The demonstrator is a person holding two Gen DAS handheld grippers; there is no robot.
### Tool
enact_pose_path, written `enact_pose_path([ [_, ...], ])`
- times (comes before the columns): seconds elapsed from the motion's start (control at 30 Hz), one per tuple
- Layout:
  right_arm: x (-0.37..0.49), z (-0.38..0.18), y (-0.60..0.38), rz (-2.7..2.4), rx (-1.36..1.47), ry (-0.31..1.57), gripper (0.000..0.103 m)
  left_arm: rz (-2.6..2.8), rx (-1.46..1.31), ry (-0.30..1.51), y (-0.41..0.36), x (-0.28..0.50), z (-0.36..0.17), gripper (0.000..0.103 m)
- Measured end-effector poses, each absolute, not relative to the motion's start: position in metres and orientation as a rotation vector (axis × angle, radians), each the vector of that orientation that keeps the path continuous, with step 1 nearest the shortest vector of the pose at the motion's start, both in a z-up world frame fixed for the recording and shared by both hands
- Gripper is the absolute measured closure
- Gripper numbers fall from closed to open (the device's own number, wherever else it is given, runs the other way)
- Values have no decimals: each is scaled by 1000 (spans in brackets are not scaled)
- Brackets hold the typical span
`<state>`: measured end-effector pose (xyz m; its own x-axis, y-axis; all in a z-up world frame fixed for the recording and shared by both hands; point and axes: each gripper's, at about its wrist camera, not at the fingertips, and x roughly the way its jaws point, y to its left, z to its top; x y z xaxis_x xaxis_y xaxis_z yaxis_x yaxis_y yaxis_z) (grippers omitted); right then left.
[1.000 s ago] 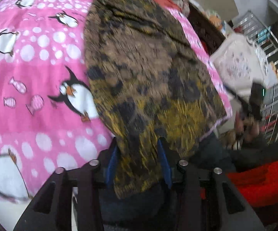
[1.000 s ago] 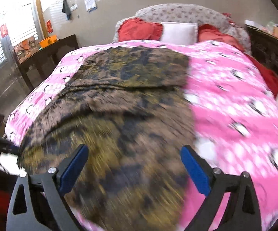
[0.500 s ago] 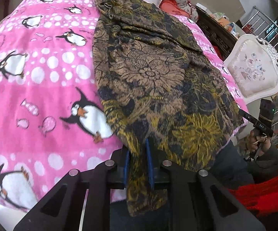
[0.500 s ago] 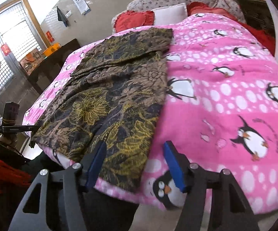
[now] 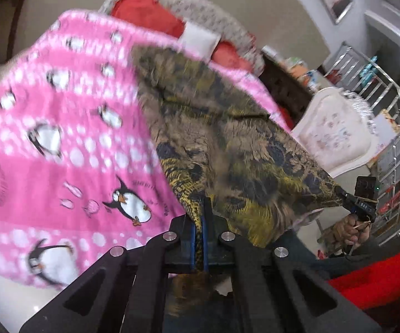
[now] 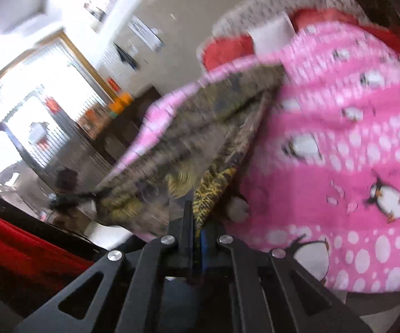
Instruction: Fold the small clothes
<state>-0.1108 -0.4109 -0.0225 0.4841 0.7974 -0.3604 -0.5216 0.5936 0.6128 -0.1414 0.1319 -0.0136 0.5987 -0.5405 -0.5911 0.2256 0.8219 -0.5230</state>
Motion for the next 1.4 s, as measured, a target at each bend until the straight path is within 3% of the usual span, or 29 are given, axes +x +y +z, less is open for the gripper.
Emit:
enact_pose_path([
  [0.13,-146,34,-438,902,498,503,100,-575,-437,749,143,-169,23,103],
  [0.27,-145,51,-457,870,499,475,100,-583,-456,743,148,-155,26,103],
  [0.73,82,13,-407,581,570,611,100,-322,-335,788,145,70,15,103],
  [0.87,140,-14,-396,501,593,688,100,-258,-276,859,146,124,-14,103],
  [1.13,210,-81,-377,388,552,865,99,-208,-177,978,135,162,-74,103],
  [1.3,225,-96,-377,413,600,907,100,-274,-216,992,150,166,-75,103],
  [1.4,220,-90,-384,433,628,926,93,-312,-267,1032,166,163,-62,103],
])
